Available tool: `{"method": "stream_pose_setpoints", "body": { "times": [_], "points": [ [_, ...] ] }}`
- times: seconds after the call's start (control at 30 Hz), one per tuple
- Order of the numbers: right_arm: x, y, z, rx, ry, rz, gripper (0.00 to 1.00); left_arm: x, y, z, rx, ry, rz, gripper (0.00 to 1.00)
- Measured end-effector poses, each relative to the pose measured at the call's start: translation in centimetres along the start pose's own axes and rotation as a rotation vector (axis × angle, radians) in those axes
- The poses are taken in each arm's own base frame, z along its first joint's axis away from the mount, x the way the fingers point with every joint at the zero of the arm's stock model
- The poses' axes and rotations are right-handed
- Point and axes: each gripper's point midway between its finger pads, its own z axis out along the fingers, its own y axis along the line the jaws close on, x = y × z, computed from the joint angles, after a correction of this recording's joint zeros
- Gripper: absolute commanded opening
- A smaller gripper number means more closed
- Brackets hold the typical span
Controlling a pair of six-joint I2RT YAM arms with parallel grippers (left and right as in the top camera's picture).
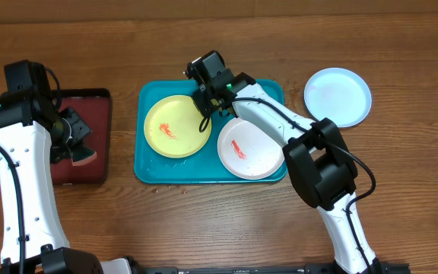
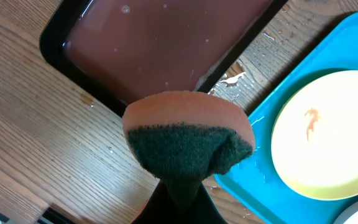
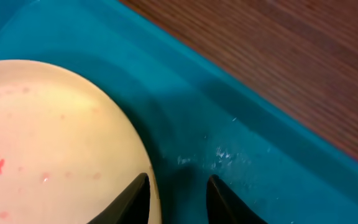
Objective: Clean dirty plates on tray and stack at the side
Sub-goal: 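Grasp the yellow plate's rim and pull it toward the tray center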
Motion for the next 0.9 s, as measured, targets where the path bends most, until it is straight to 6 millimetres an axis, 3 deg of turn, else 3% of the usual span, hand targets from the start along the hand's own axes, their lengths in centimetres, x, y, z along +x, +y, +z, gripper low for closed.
{"method": "stream_pose_setpoints", "body": {
  "times": [0.23,0.37,0.47,0.53,0.9],
  "points": [
    [1.3,0.1,1.6,-0.011,0.035,-0.021,0.35,0.0,0.0,0.0,0.001,-0.001,0.000,0.04],
    [2.0,0.5,2.2,-0.028,0.055,-0.009,0.24,-0.1,0.0,0.0,0.001,-0.003,-0.001,0.04],
    [2.3,0.7,2.0,-0.037,0.075,0.025,0.11,0.1,-0.1,0.5,0.002,0.003,0.000,0.04],
    [2.8,0.9,1.9,-0.044,0.098,0.072,0.04,0.1,-0.2,0.8,0.011,0.003,0.000,0.04],
    [7.2,1.2,-0.7,0.014,0.324,0.506,0.04,0.2,-0.8,2.0,0.043,0.008,0.000,0.05]
  ]
}}
